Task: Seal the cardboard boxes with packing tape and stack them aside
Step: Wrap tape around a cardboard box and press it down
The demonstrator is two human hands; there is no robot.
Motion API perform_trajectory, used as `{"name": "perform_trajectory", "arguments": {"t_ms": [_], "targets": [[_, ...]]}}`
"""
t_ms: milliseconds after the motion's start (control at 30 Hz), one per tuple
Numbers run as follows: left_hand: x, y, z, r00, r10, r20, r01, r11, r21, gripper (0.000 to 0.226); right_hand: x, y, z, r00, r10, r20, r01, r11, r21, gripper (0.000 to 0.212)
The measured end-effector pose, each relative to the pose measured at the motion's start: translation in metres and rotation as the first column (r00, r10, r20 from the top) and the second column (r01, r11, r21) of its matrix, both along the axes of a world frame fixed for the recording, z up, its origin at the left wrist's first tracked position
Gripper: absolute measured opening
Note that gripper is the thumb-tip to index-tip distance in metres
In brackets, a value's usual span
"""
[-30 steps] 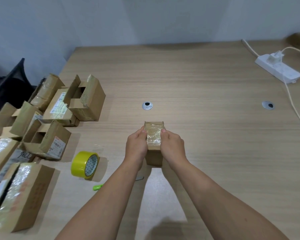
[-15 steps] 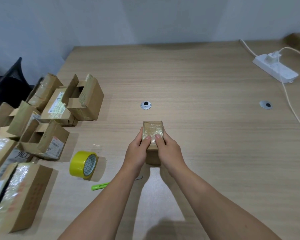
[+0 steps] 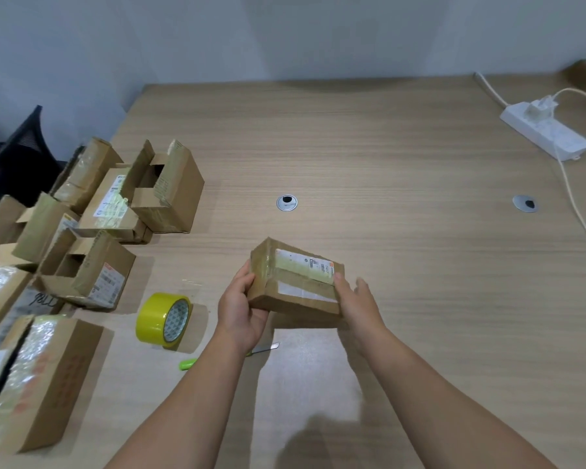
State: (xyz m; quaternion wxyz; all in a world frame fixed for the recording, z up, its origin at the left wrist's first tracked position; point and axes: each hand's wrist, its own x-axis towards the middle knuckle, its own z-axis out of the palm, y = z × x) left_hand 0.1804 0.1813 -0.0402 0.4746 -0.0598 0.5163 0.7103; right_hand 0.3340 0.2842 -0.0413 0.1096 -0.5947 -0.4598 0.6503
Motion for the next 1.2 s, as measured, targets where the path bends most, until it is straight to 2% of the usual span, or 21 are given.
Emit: {"name": "perform_trajectory", "arguments": {"t_ms": [67,133,200,233,333,400,467,533,633,767,967,1100,1200], "targets": [[0.002,-0.001,-0.007,0.999,-0.022,-0.031,0.019,0.996,-0.085,0.039,0.003,-0.003,-0.009,0.997,0.022,-0.074,-0.026,0.998,-0.054,0.053],[0.004,0.000,-0.015,0.981,-0.037,-0.192,-0.016,0.963,-0.271,0.035,0.003,-0.005,-0.016,0.998,0.032,-0.063,-0.029,0.999,0.043,0.039],[0.004,0.001,-0.022,0.922,-0.114,-0.369,-0.061,0.900,-0.431,0.031,0.001,-0.004,-0.020,1.000,0.005,-0.006,-0.004,0.993,0.121,0.041],[0.005,0.001,-0.023,0.903,-0.141,-0.405,-0.071,0.882,-0.466,0.028,-0.002,-0.003,-0.022,1.000,-0.009,0.024,0.006,0.990,0.138,0.047],[0.009,0.003,-0.015,0.912,-0.180,-0.368,-0.041,0.853,-0.520,0.029,-0.005,-0.001,-0.029,0.992,-0.013,0.129,-0.011,0.982,0.187,0.065],[0.013,0.003,-0.014,0.846,-0.320,-0.425,0.023,0.820,-0.572,0.028,-0.007,0.000,-0.034,0.976,0.039,0.216,-0.085,0.974,0.209,0.074],[0.017,0.004,-0.020,0.749,-0.439,-0.496,0.056,0.788,-0.613,0.014,-0.010,-0.001,-0.038,0.963,0.070,0.258,-0.129,0.967,0.219,0.070],[0.017,0.005,-0.026,0.697,-0.483,-0.530,0.022,0.753,-0.657,0.010,-0.011,-0.002,-0.037,0.966,0.077,0.246,-0.137,0.962,0.236,0.056],[0.014,0.002,-0.036,0.702,-0.503,-0.505,0.019,0.722,-0.692,0.012,-0.007,-0.002,-0.037,0.975,0.091,0.202,-0.145,0.952,0.270,0.038],[0.009,-0.008,-0.046,0.746,-0.507,-0.432,0.068,0.703,-0.708,0.026,-0.003,0.000,-0.040,0.975,0.106,0.194,-0.161,0.943,0.293,0.027],[0.009,-0.009,-0.044,0.825,-0.402,-0.397,0.052,0.754,-0.655,0.035,0.001,0.000,-0.043,0.972,0.118,0.205,-0.176,0.939,0.294,0.033],[0.017,-0.006,-0.036,0.831,-0.377,-0.409,0.041,0.775,-0.630,0.037,0.009,-0.002,-0.035,0.982,0.083,0.169,-0.123,0.962,0.243,0.043],[0.029,0.003,-0.033,0.814,-0.393,-0.429,0.045,0.778,-0.627,0.037,0.022,0.003,-0.030,0.986,0.000,0.169,-0.037,0.976,0.214,0.029]]}}
